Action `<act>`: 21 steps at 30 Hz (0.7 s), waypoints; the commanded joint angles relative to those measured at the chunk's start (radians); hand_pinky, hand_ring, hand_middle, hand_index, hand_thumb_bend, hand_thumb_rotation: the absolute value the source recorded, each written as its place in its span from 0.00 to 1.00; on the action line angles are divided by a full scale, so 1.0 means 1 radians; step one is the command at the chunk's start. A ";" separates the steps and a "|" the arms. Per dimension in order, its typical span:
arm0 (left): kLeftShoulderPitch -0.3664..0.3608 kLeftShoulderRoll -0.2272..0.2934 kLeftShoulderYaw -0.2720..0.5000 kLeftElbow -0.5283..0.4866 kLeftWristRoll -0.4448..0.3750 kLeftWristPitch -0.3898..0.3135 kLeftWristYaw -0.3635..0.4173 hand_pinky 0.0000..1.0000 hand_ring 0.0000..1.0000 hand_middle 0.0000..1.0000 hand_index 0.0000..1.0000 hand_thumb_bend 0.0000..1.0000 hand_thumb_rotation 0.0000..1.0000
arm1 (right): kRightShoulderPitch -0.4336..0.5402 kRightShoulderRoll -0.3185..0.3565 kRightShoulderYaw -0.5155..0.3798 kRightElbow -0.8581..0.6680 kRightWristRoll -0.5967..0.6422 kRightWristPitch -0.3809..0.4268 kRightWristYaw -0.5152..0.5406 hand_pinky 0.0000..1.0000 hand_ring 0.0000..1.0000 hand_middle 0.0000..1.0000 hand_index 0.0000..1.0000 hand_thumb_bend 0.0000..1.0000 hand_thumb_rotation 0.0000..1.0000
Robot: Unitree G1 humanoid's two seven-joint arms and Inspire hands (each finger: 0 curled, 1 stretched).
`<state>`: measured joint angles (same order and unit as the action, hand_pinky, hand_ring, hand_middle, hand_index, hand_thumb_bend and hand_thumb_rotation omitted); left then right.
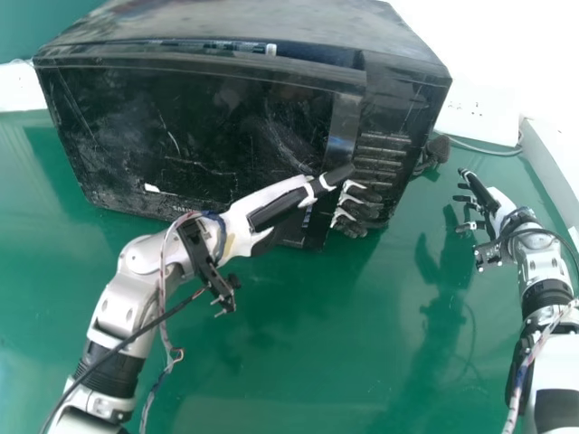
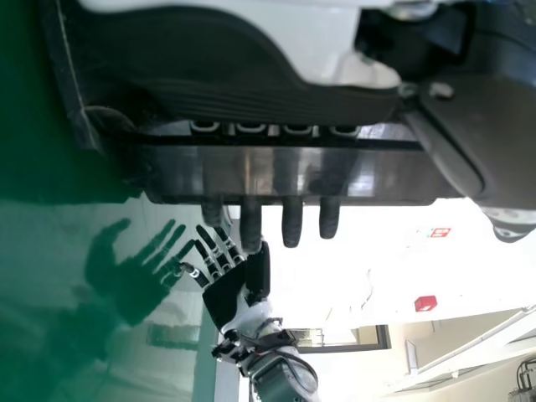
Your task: Open the door of oven
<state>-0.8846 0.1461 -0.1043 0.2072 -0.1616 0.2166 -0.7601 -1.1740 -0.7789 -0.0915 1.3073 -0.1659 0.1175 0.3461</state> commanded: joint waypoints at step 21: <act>0.074 0.023 0.007 -0.292 -0.159 0.146 -0.033 0.46 0.59 0.75 0.85 1.00 0.72 | 0.074 0.049 0.001 0.047 0.006 0.068 0.039 0.55 0.71 0.84 0.86 0.62 0.57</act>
<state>-0.7933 0.1958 -0.0964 -0.0186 -0.2588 0.3942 -0.7677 -1.1744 -0.7770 -0.1104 1.3069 -0.1427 0.1323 0.3404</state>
